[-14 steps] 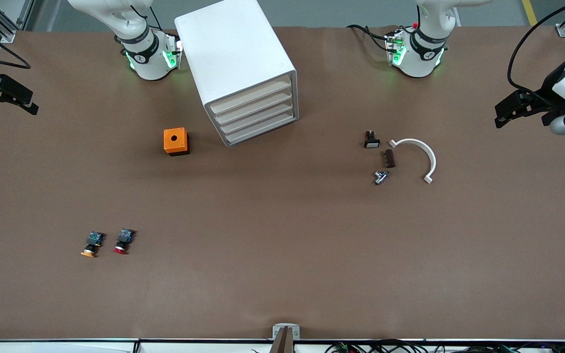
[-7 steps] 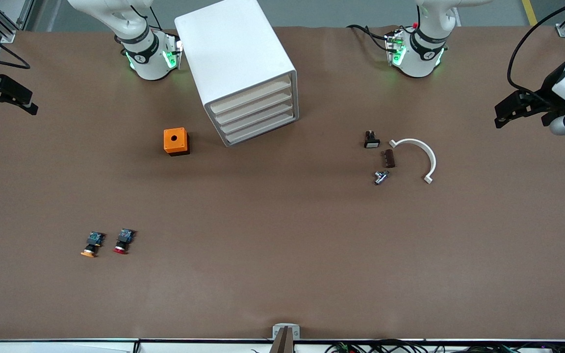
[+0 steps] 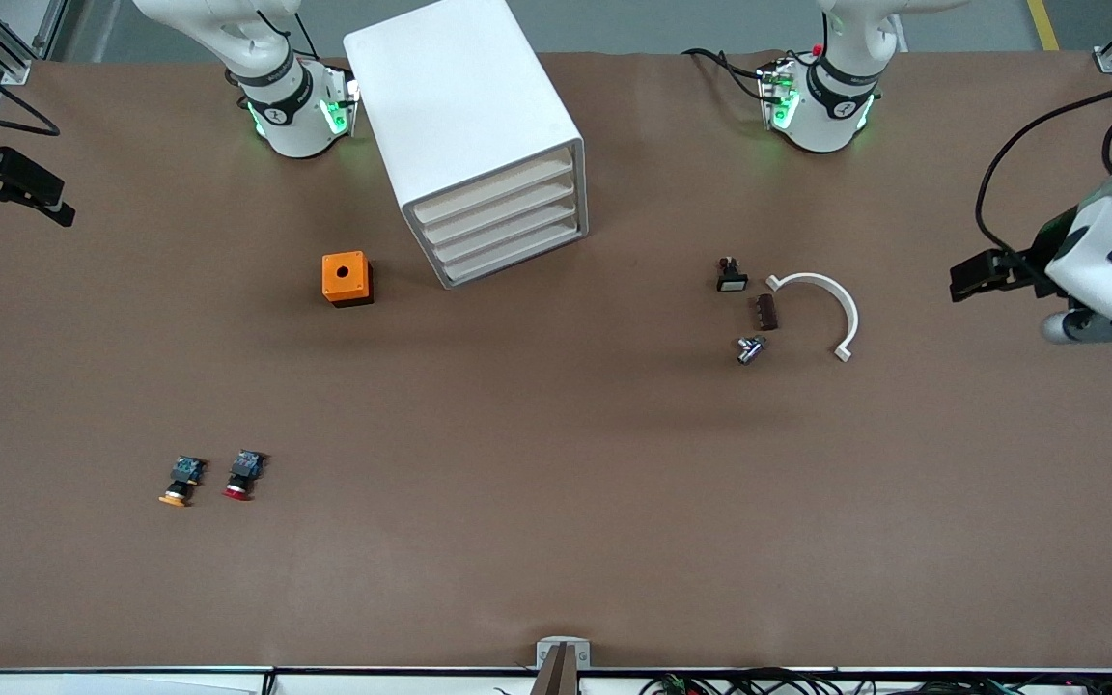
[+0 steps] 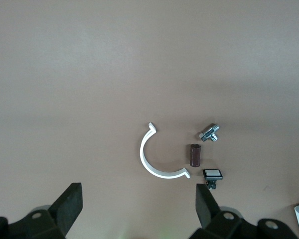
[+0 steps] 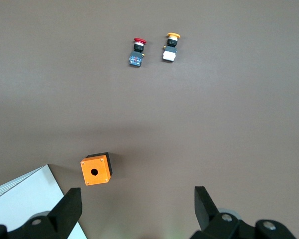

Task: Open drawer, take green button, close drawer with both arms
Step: 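Move the left gripper toward the white drawer cabinet, then grasp the front of the lowest cabinet drawer with the left gripper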

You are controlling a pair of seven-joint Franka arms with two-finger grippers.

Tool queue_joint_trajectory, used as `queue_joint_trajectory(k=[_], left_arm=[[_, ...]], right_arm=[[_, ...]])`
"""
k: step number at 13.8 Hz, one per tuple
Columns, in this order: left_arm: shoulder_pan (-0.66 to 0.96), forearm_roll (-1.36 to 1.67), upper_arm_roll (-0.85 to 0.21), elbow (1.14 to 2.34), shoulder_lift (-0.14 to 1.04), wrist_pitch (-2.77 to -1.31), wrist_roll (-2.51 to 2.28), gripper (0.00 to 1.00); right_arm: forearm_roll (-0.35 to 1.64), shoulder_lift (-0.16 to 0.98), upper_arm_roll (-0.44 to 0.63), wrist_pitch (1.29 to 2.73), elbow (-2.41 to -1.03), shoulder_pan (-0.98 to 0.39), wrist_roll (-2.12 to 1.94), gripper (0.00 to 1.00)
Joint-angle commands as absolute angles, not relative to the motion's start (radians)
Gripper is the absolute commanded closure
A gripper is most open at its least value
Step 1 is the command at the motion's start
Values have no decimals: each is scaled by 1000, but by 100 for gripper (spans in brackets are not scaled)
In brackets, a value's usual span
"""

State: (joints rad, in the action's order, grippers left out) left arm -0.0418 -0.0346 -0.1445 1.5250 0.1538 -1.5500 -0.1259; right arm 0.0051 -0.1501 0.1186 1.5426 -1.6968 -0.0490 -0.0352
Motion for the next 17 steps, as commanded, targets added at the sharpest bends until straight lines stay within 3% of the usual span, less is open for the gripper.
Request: queue_joint_trajectory(k=[1,6,10,17], left_arm=[[-37,-6,-150,1494,239,-1577,-164,0],[18,69,-158,1479,365,-1626,-426,0],[147,104,-156,1405,486,-1646,-794,0],[340,107,-156,1407,636,-1647,-1478,0]], right_arm=[[-9,-172,117,1551,-1718,-45,-44,0],[-9,-172,117,1549,-1718,-48,-44,0],[-11,-172,117,1546,-1718,-46,-44,0],[-9,-172,118,1546,-1718,-38,-44,0]])
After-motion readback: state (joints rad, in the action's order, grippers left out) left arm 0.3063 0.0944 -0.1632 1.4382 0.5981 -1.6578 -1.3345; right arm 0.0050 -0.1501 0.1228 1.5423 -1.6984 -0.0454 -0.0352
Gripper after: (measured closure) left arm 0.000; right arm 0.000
